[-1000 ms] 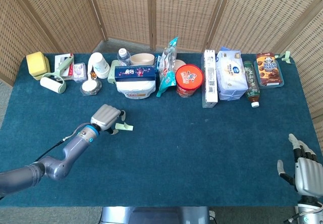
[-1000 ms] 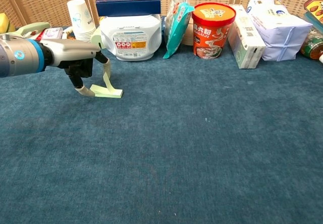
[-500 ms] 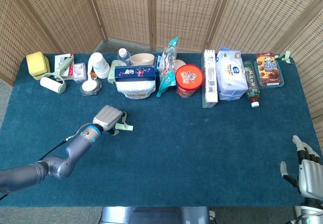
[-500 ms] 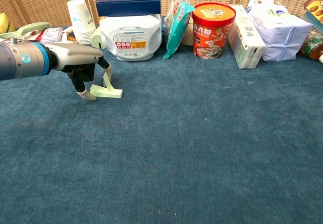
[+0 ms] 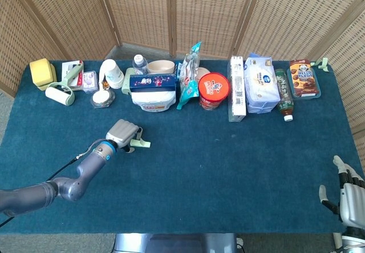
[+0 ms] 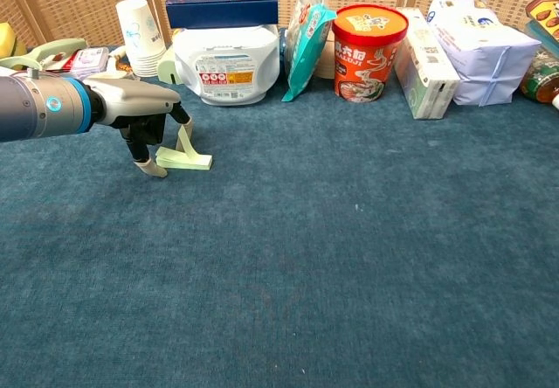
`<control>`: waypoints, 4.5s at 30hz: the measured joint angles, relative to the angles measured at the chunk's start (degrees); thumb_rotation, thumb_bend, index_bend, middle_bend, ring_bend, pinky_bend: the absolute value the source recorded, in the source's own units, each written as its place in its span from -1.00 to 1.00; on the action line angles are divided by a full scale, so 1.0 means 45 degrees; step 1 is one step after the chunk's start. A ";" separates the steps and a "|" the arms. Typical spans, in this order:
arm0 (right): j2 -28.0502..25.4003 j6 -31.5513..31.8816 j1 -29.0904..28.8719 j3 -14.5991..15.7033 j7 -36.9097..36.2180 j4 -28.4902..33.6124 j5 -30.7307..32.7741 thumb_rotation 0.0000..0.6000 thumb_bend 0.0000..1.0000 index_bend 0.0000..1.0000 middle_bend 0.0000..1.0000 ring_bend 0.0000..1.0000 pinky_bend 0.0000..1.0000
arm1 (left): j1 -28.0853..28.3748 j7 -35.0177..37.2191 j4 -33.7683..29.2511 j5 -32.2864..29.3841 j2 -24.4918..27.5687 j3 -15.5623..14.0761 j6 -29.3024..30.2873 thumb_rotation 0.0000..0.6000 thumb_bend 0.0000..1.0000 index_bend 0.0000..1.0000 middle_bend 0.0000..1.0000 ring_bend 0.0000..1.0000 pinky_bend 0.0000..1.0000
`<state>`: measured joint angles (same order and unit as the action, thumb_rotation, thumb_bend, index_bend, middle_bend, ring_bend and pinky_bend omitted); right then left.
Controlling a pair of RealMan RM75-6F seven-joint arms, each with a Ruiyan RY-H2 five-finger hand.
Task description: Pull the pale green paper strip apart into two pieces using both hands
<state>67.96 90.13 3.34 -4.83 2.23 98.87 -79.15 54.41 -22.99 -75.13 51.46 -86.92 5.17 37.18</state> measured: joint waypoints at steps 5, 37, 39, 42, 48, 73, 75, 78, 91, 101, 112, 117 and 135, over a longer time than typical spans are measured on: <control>-0.0005 -0.0022 0.0003 -0.0009 0.0000 -0.0004 -0.0015 1.00 -0.07 -0.90 -0.58 -0.70 -0.56 | 0.0017 0.0081 -0.0083 0.0031 0.0048 0.0011 0.0151 1.00 -0.44 -0.06 1.00 1.00 0.93; -0.0087 0.0010 0.0167 -0.0082 -0.0471 -0.0115 -0.0031 1.00 -0.07 -0.90 -0.58 -0.70 -0.55 | 0.0457 -0.0527 -0.0137 -0.0787 -0.0097 -0.0365 0.0602 1.00 -0.24 0.26 1.00 1.00 0.98; -0.0093 -0.0046 0.0140 -0.0106 -0.0519 -0.0125 -0.0024 1.00 -0.07 -0.90 -0.58 -0.70 -0.55 | 0.0377 -0.0492 -0.0284 -0.0559 0.0016 -0.0370 0.0847 1.00 -0.22 0.27 1.00 1.00 0.99; -0.0086 -0.0189 0.0050 -0.0148 -0.0601 -0.0178 -0.0019 1.00 -0.07 -0.90 -0.58 -0.70 -0.55 | 0.0176 -0.0317 -0.0702 0.0063 0.0400 -0.0364 0.1306 1.00 -0.22 0.29 1.00 1.00 1.00; -0.0048 -0.0469 -0.0155 -0.0218 -0.0895 -0.0259 -0.0090 1.00 -0.07 -0.90 -0.58 -0.70 -0.55 | -0.0318 0.0447 -0.1869 0.1696 0.1817 -0.0302 0.2152 1.00 -0.21 0.29 1.00 1.00 1.00; 0.0384 -0.3367 -0.2631 -0.0437 -0.5935 -0.0107 -0.1524 1.00 -0.07 -0.75 -0.36 -0.48 -0.34 | -0.0209 0.3366 -0.5321 0.5442 0.6351 -0.0084 0.0671 1.00 -0.21 0.31 1.00 1.00 1.00; 0.0438 -0.3594 -0.2823 -0.0459 -0.6391 -0.0047 -0.1618 1.00 -0.07 -0.73 -0.35 -0.47 -0.33 | -0.0061 0.3307 -0.5375 0.5505 0.6351 -0.0054 0.0466 1.00 -0.21 0.31 1.00 1.00 1.00; 0.0515 -0.3946 -0.3218 -0.0494 -0.7126 0.0016 -0.1783 1.00 -0.07 -0.73 -0.33 -0.46 -0.32 | 0.0129 0.3217 -0.5435 0.5534 0.6324 0.0014 0.0238 1.00 -0.21 0.32 1.00 1.00 1.00; 0.1118 -0.5028 -0.4713 -0.0757 -0.8397 0.0241 -0.1891 1.00 -0.09 -0.72 -0.31 -0.41 -0.32 | 0.0806 0.2533 -0.5390 0.5923 0.5785 0.0113 -0.0316 1.00 -0.21 0.32 1.00 1.00 1.00; 0.1833 -0.5073 -0.5216 -0.0992 -0.8164 -0.0066 -0.1532 1.00 -0.13 -0.41 0.35 0.17 0.06 | 0.1189 0.2361 -0.5322 0.6315 0.5497 0.0200 -0.0422 1.00 -0.22 0.33 1.00 1.00 1.00; 0.2645 -0.4564 -0.5550 -0.1245 -0.7793 -0.0783 -0.1384 1.00 -0.24 -0.28 1.00 1.00 0.68 | 0.1533 0.2088 -0.5393 0.6006 0.5490 0.0284 -0.0711 1.00 -0.22 0.32 1.00 1.00 1.00; 0.2848 -0.4554 -0.5743 -0.1277 -0.7870 -0.0824 -0.1378 1.00 -0.24 -0.27 1.00 1.00 0.71 | 0.1693 0.1995 -0.5435 0.5872 0.5436 0.0341 -0.0808 1.00 -0.22 0.32 1.00 1.00 1.00; 0.2739 -0.5503 -0.6285 -0.0895 -0.6934 -0.0482 -0.1055 1.00 -0.25 -0.13 1.00 1.00 0.73 | 0.2085 0.1589 -0.5487 0.5279 0.5308 0.0381 -0.0983 1.00 -0.23 0.31 1.00 1.00 1.00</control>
<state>80.29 65.36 -24.94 -8.86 -28.98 96.70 -83.90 63.79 -15.84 -99.83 75.21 -63.03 6.88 32.75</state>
